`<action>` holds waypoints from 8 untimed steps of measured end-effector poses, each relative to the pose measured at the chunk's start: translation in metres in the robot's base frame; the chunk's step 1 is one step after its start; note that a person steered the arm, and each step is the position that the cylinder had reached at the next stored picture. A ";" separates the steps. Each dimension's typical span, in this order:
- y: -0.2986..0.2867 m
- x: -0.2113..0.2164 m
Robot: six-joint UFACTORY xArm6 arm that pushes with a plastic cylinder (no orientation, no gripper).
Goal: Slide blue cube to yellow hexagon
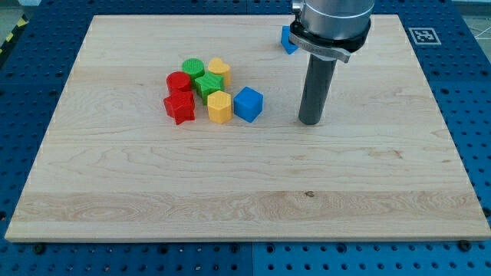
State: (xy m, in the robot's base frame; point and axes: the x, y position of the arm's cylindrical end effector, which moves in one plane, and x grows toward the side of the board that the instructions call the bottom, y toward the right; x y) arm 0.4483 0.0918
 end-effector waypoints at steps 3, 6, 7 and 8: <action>-0.032 -0.009; -0.072 -0.041; -0.087 -0.042; -0.087 -0.047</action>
